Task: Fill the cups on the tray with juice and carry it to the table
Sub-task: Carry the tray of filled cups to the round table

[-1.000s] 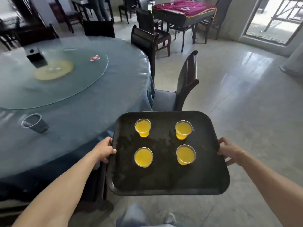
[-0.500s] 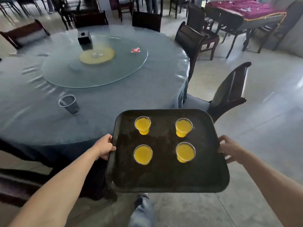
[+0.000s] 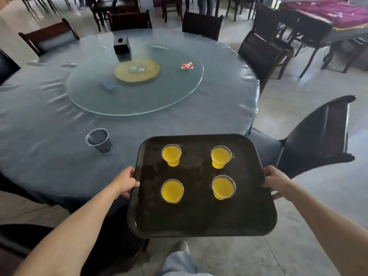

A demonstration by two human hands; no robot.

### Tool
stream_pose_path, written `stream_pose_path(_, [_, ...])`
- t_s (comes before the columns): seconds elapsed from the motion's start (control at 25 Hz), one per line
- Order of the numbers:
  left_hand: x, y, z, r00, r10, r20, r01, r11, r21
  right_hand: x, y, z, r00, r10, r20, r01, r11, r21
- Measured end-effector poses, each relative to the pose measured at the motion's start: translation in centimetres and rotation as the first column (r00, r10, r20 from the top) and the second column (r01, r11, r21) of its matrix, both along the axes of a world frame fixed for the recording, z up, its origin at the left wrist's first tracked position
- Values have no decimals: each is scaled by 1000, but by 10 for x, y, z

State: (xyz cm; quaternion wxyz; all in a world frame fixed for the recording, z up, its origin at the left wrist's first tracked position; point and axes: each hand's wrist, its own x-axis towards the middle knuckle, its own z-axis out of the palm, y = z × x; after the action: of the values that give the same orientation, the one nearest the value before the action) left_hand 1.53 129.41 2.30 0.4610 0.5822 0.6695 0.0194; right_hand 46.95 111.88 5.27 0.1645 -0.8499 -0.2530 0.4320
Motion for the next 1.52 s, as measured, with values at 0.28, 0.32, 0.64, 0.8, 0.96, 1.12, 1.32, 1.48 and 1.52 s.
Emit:
stream_pose_path(0.28, [-30,54,-4,999,52,9,-52,999,14,-21,93,-10,997,53,63,-54,999,6])
stream_pose_path(0.32, [-34,60,-5,998,64,7,-64,998,10,-24,106,-12,996,62,62,-62,998,3])
stream_pose_path(0.64, [-52,96,-21,979,203,-8,-203,979,11,-23,199,-31,987,153,42,-151,988,-43])
stream_pose_path(0.8, [-46,107,-33,961,275,-31,-274,961,37,-10,245,-45,970,236,59,-233,971,-57])
stream_pose_path(0.96, [-36,116,-46,930,359,-77,-356,933,49,6,295,-59,937,343,62,-337,937,-89])
stream_pose_path(1.12, [-19,126,-54,899,426,-104,-422,905,52,18,337,-73,894,446,52,-435,889,-145])
stream_pose_path(1.32, [-2,138,-68,849,510,-135,-506,860,65,32,378,-89,824,564,51,-544,813,-206])
stream_pose_path(1.48, [7,144,-72,822,546,-160,-545,837,53,35,399,-96,789,611,63,-587,781,-212])
stream_pose_path(1.52, [9,145,-74,815,556,-161,-556,829,50,36,404,-97,778,625,60,-602,770,-211])
